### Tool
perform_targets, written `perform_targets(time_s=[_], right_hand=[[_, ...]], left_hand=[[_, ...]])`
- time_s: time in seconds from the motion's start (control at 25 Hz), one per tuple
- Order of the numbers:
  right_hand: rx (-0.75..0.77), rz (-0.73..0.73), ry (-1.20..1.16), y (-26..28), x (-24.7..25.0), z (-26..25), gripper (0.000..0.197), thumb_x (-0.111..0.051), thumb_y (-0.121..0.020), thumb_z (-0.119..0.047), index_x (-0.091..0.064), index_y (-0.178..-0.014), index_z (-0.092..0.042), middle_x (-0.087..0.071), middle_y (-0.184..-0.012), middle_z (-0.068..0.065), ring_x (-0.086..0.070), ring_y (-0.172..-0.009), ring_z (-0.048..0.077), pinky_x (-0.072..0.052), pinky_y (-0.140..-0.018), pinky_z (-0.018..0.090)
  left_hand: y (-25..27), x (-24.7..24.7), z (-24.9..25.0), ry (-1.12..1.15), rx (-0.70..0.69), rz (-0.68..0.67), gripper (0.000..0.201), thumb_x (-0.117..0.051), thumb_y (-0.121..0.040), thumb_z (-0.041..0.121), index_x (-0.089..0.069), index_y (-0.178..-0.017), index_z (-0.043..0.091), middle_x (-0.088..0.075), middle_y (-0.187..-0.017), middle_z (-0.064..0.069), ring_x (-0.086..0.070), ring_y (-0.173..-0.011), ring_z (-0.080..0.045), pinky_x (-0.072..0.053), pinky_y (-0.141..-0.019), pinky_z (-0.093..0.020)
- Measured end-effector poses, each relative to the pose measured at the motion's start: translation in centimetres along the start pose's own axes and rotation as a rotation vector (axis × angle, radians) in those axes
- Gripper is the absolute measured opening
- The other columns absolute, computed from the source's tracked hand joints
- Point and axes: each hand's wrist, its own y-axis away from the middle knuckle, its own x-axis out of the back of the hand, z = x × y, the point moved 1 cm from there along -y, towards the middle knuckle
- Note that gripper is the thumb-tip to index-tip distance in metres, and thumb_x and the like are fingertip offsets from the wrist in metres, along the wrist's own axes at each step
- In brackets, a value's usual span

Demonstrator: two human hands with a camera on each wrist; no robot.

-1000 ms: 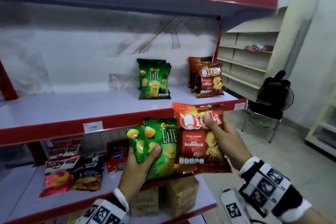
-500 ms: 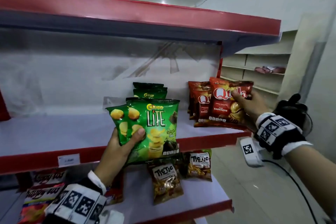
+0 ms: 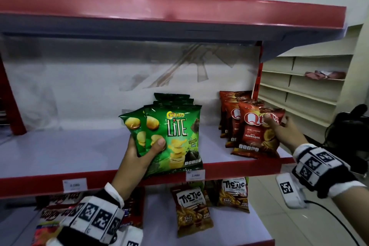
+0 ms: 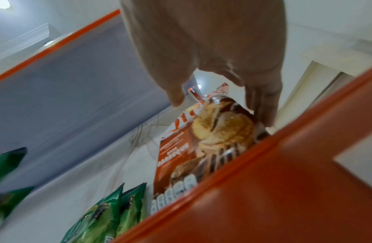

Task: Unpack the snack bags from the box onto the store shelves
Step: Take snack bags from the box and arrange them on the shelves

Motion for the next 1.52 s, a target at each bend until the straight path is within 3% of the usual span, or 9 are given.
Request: perform_targets(time_s=[0.12, 0.2, 0.44, 0.68, 1.0, 1.16, 1.32, 1.4, 1.52], right_hand=[[0.164, 0.215, 0.224, 2.7, 0.2, -3.0, 0.089, -0.059, -0.082, -0.057, -0.019, -0.148, -0.014, -0.023, -0.15, 0.022, -0.026, -0.138, 0.038, -0.028, -0.111, 0.053], [0.378, 0.203, 0.169, 5.1, -1.1, -5.6, 0.074, -0.062, -0.084, -0.049, -0.028, -0.144, -0.02, -0.038, -0.141, 0.016, -0.039, -0.129, 0.031, -0.039, -0.103, 0.046], [0.299, -0.628, -0.008, 11.4, -11.5, -7.7, 0.105, -0.076, -0.068, -0.048, -0.006, -0.147, -0.039, -0.064, -0.106, 0.0, -0.069, -0.088, 0.022, -0.059, -0.074, 0.037], [0.384, -0.487, -0.076, 11.4, -15.2, -6.1, 0.114, -0.087, -0.064, -0.018, -0.011, -0.146, -0.035, -0.052, -0.105, -0.01, -0.066, -0.091, 0.018, -0.055, -0.081, 0.034], [0.414, -0.42, -0.109, 11.3, -14.4, -5.0, 0.108, -0.082, -0.069, -0.007, -0.013, -0.146, -0.037, -0.048, -0.105, -0.022, -0.062, -0.071, -0.006, -0.053, -0.069, 0.012], [0.452, -0.446, -0.074, 12.2, -15.5, -4.9, 0.11, -0.084, -0.069, -0.014, -0.01, -0.147, -0.036, -0.052, -0.116, -0.014, -0.059, -0.084, -0.017, -0.04, -0.065, -0.004], [0.474, -0.441, 0.004, 13.0, -16.4, -5.0, 0.116, -0.082, -0.071, -0.025, 0.003, -0.148, -0.039, -0.051, -0.137, 0.003, -0.053, -0.121, 0.019, -0.042, -0.101, 0.027], [0.454, -0.425, 0.017, 13.4, -16.3, -5.2, 0.12, -0.083, -0.07, -0.026, 0.007, -0.148, -0.037, -0.051, -0.139, 0.006, -0.053, -0.121, 0.022, -0.041, -0.1, 0.028], [0.443, -0.371, 0.019, 14.5, -15.7, -5.3, 0.122, -0.083, -0.069, -0.031, 0.009, -0.149, -0.035, -0.038, -0.146, 0.012, -0.043, -0.13, 0.027, -0.035, -0.103, 0.031]], left_hand=[[-1.4, -0.1, 0.7, -0.039, -0.031, -0.005, 0.06, -0.07, -0.066, 0.039, -0.051, -0.122, 0.03, -0.069, -0.111, 0.011, -0.067, -0.099, -0.002, -0.055, -0.077, -0.016], [-3.1, -0.1, 1.3, -0.06, -0.048, -0.029, 0.061, -0.072, -0.067, 0.033, -0.05, -0.124, 0.025, -0.068, -0.113, 0.009, -0.067, -0.099, -0.003, -0.056, -0.081, -0.019], [-7.6, -0.1, 1.3, -0.261, 0.039, -0.086, 0.078, -0.079, -0.073, 0.022, -0.029, -0.131, 0.01, -0.058, -0.123, 0.001, -0.058, -0.114, -0.017, -0.045, -0.102, -0.037], [-7.7, 1.2, 0.7, -0.398, 0.153, -0.176, 0.07, -0.039, -0.083, 0.061, -0.019, -0.137, 0.021, -0.054, -0.125, -0.007, -0.057, -0.109, -0.019, -0.047, -0.095, -0.035], [-8.8, 1.2, -0.8, -0.505, 0.228, -0.002, 0.04, -0.04, -0.099, 0.038, -0.047, -0.132, 0.015, -0.056, -0.129, -0.017, -0.054, -0.118, -0.033, -0.045, -0.1, -0.05], [-8.7, 0.4, -0.3, -0.372, 0.389, -0.022, 0.046, -0.031, -0.101, 0.044, -0.057, -0.116, 0.009, -0.066, -0.108, -0.023, -0.063, -0.092, -0.029, -0.05, -0.078, -0.035], [-7.2, 1.1, 0.8, -0.152, 0.435, -0.012, 0.051, -0.026, -0.099, 0.052, -0.055, -0.072, 0.02, -0.063, -0.048, 0.001, -0.061, -0.049, -0.014, -0.041, -0.045, -0.014], [-6.6, 1.4, 1.1, -0.183, 0.439, -0.005, 0.048, -0.025, -0.101, 0.049, -0.057, -0.08, 0.02, -0.066, -0.052, 0.007, -0.06, -0.068, -0.015, -0.044, -0.067, -0.021], [-5.5, 2.5, 0.8, -0.35, 0.393, 0.019, 0.046, -0.037, -0.1, 0.042, -0.051, -0.128, 0.008, -0.062, -0.12, -0.01, -0.054, -0.116, -0.033, -0.04, -0.102, -0.039]])
